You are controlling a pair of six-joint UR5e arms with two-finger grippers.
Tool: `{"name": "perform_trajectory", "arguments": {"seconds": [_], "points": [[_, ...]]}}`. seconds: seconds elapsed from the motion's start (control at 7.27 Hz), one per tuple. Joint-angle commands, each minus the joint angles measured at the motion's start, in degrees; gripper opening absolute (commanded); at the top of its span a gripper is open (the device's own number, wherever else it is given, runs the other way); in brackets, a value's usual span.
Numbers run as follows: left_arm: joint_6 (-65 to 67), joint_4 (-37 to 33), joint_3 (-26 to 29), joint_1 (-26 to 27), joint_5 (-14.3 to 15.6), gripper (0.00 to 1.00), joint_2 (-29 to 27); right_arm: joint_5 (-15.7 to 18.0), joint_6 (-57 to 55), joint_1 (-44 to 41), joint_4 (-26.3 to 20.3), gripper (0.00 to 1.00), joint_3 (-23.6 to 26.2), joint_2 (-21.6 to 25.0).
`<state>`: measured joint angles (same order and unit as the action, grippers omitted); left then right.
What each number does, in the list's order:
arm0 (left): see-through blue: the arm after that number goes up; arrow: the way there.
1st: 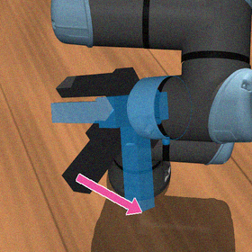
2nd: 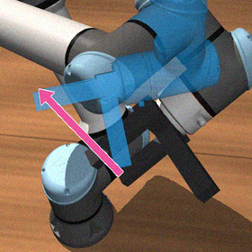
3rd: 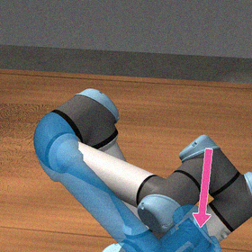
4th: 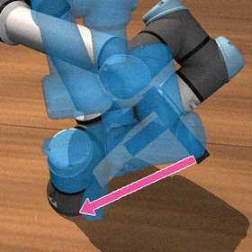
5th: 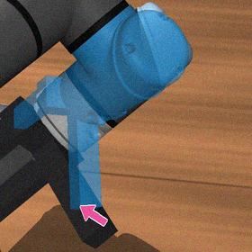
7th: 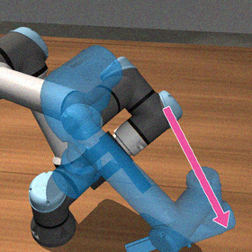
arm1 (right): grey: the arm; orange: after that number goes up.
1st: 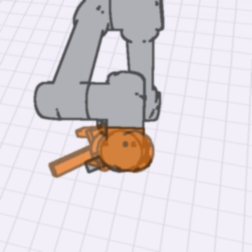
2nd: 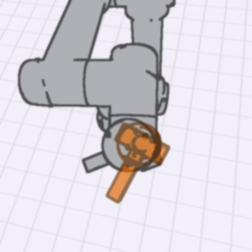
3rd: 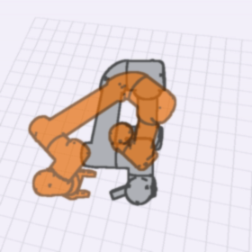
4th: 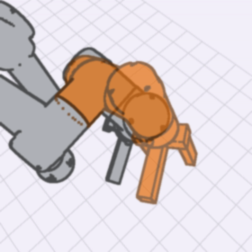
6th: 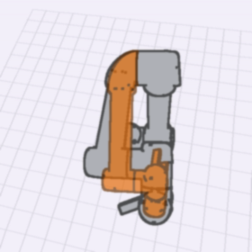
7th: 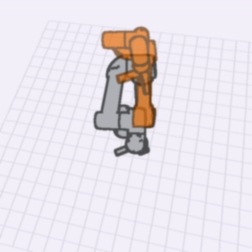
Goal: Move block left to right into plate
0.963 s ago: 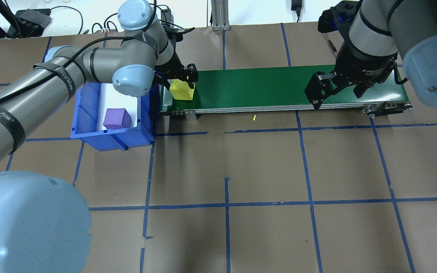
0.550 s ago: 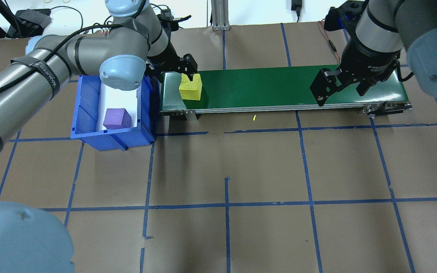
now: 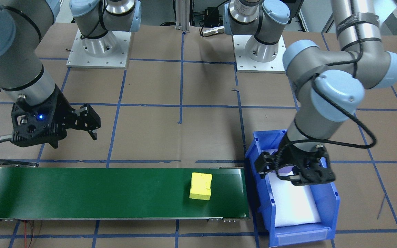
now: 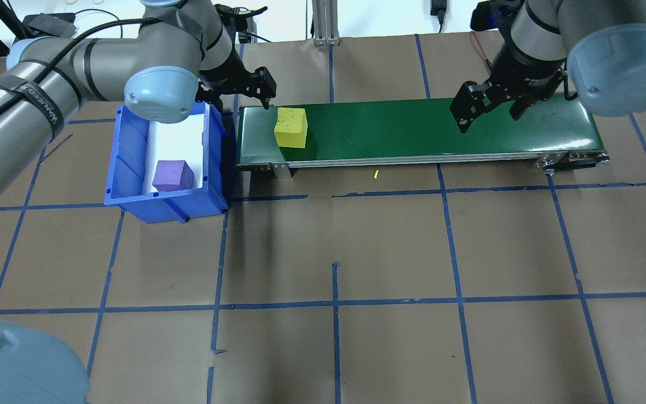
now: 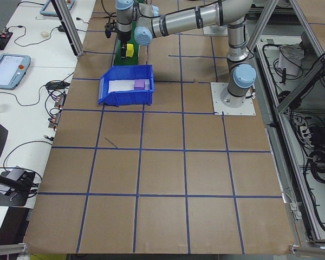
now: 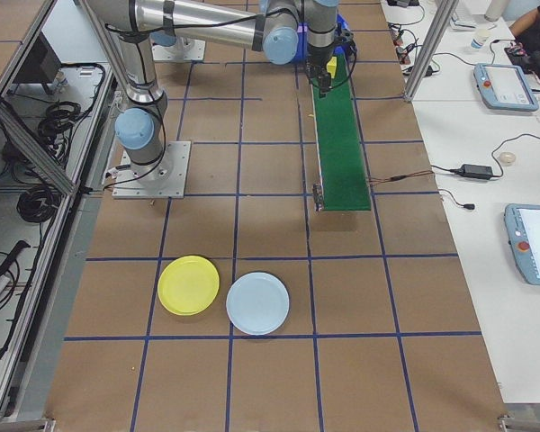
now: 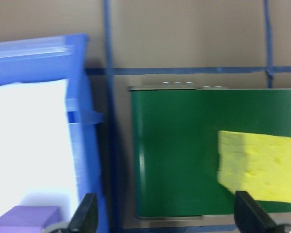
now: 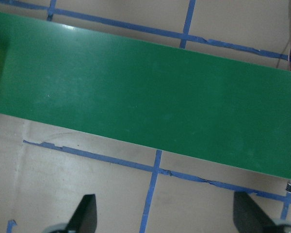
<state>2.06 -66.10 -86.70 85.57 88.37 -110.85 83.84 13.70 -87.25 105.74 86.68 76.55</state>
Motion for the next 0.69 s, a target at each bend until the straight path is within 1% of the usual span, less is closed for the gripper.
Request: {"name": "perform_trajectory", "arguments": {"seconds": [0.0, 0.14, 0.28, 0.41, 0.55], "points": [[-8.08, -2.37, -5.54, -5.06, -0.93, 1.00, 0.29, -8.56, -6.46, -0.29, 4.09, 1.00, -2.13, -6.66], [-9.35, -0.89, -8.63, -5.59, -0.84, 1.00, 0.29, -8.34, -6.84, -1.16, 5.08, 1.00, -2.13, -6.86], [-10.92, -0.26, -10.66, -5.59, -0.83, 1.00, 0.29, -8.78, -11.71, -1.69, 6.92, 1.00, -2.13, -6.94], [-10.77, -0.17, -11.03, -5.68, -0.83, 1.00, -0.93, -8.87, -16.29, -2.31, 7.37, 1.00, -2.21, -7.38], [-10.76, 0.53, -11.03, -5.68, -0.83, 1.00, -2.34, -8.87, -18.25, -2.92, 10.42, 1.00, -2.13, -9.47]]}}
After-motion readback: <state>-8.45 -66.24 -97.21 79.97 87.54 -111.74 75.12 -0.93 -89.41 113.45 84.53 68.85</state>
